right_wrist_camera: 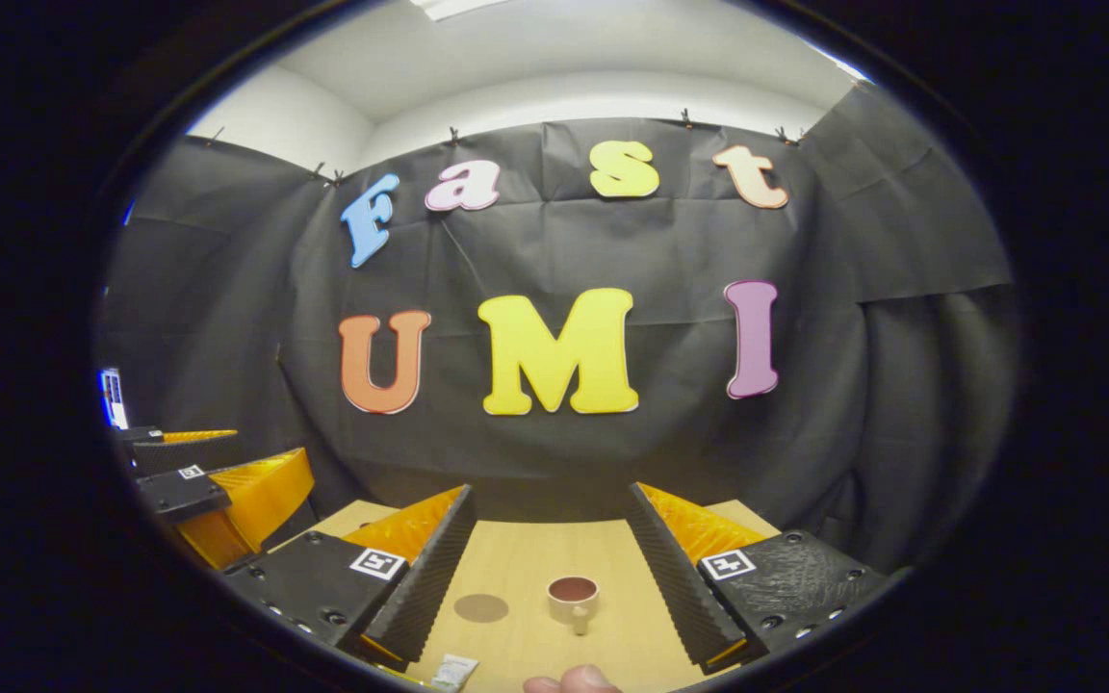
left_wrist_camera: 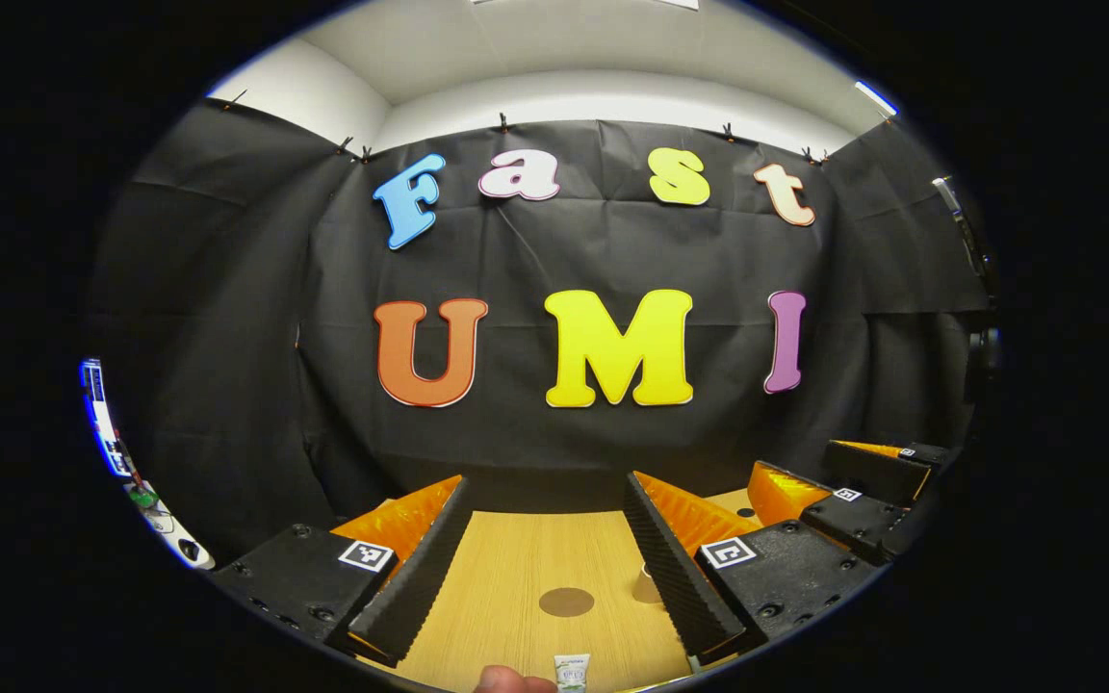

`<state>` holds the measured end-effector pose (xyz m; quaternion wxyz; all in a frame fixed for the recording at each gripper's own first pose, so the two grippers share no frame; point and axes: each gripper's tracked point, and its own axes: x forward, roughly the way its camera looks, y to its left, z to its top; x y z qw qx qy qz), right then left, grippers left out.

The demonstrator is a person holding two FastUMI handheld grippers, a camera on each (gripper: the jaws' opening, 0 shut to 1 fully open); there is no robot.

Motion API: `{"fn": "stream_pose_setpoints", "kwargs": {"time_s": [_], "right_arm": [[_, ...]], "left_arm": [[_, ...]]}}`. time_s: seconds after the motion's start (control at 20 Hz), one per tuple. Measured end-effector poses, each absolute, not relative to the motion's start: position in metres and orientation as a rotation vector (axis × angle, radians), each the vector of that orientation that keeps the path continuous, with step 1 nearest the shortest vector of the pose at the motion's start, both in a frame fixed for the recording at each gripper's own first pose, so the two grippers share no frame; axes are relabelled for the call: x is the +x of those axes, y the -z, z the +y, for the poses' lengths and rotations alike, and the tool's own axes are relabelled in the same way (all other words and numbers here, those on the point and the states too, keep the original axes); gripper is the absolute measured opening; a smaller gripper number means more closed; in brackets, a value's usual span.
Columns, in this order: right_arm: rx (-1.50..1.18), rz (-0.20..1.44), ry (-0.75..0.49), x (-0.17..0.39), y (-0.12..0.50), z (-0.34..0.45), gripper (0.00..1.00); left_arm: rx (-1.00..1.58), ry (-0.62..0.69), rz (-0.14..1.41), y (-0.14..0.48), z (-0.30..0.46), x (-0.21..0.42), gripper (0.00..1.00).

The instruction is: Put the toothbrush and toothpaste on the desktop into the cup, then pick up the cup and place it on the coaster on the desktop.

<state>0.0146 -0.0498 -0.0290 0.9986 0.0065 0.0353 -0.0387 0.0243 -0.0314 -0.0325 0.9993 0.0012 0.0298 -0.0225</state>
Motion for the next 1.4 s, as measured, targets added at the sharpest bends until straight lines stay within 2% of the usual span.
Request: {"fn": "stream_pose_setpoints", "kwargs": {"time_s": [0.5,0.65,0.75,0.9,1.0,1.05,1.1,1.35,1.4], "right_arm": [[-0.048,0.193,0.100,0.006,0.083,-0.087,0.95],[-0.074,0.278,0.083,0.002,0.116,-0.088,0.98],[-0.095,0.343,0.065,-0.005,0.139,-0.089,0.96],[-0.105,0.454,0.046,-0.020,0.178,-0.095,0.98],[-0.106,0.517,0.043,-0.030,0.201,-0.102,0.95],[-0.103,0.551,0.040,-0.036,0.212,-0.104,0.98],[-0.097,0.586,0.036,-0.041,0.223,-0.106,0.95],[-0.061,0.752,0.028,-0.057,0.272,-0.105,0.95],[-0.058,0.779,0.022,-0.057,0.280,-0.104,0.98]], "left_arm": [[-0.004,0.087,0.239,0.108,-0.057,0.030,1.00],[-0.008,0.087,0.308,0.136,-0.058,0.025,1.00],[-0.016,0.092,0.360,0.161,-0.061,0.020,1.00],[0.000,0.116,0.475,0.209,-0.069,0.003,1.00],[-0.012,0.135,0.579,0.244,-0.076,-0.018,1.00],[-0.022,0.141,0.631,0.258,-0.080,-0.028,1.00],[-0.028,0.142,0.677,0.271,-0.083,-0.037,1.00],[-0.023,0.107,0.828,0.313,-0.082,-0.068,1.00],[-0.024,0.098,0.855,0.322,-0.080,-0.072,1.00]]}}
